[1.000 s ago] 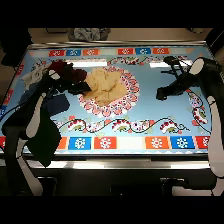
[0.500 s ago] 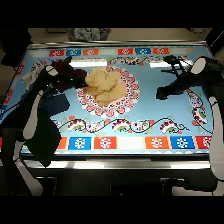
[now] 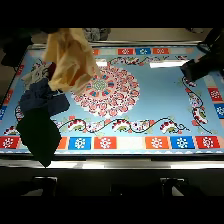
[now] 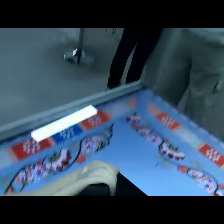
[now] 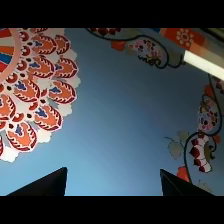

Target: Fold the shirts.

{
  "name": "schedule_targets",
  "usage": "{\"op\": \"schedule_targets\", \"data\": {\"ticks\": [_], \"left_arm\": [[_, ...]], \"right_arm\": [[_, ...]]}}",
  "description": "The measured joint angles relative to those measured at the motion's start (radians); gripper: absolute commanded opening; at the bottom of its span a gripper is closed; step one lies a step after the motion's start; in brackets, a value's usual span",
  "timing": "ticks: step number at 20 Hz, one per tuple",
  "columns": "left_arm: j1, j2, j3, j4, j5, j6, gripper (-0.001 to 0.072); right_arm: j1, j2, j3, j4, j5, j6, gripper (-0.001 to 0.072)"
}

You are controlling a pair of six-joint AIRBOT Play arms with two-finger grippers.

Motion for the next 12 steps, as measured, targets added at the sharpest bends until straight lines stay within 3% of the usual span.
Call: {"op": "schedule_targets", "data": {"ticks": [4, 11, 12], "left_arm": [[-0.089, 0.107, -0.019, -0.002, 0.060, 0.008, 0.0022], [-0.242, 0.021, -0.344, 0.001, -0.031, 0.009, 0.0025], [-0.274, -0.023, -0.392, 0.001, -0.036, 0.009, 0.0086]], "right_arm": [[0.000, 0.170, 0.000, -0.009, 0.032, -0.002, 0.0673], [0.000, 0.246, 0.000, -0.027, 0.341, 0.027, 0.0674], [0.000, 0.238, 0.000, -0.031, 0.373, 0.033, 0.0674]]}}
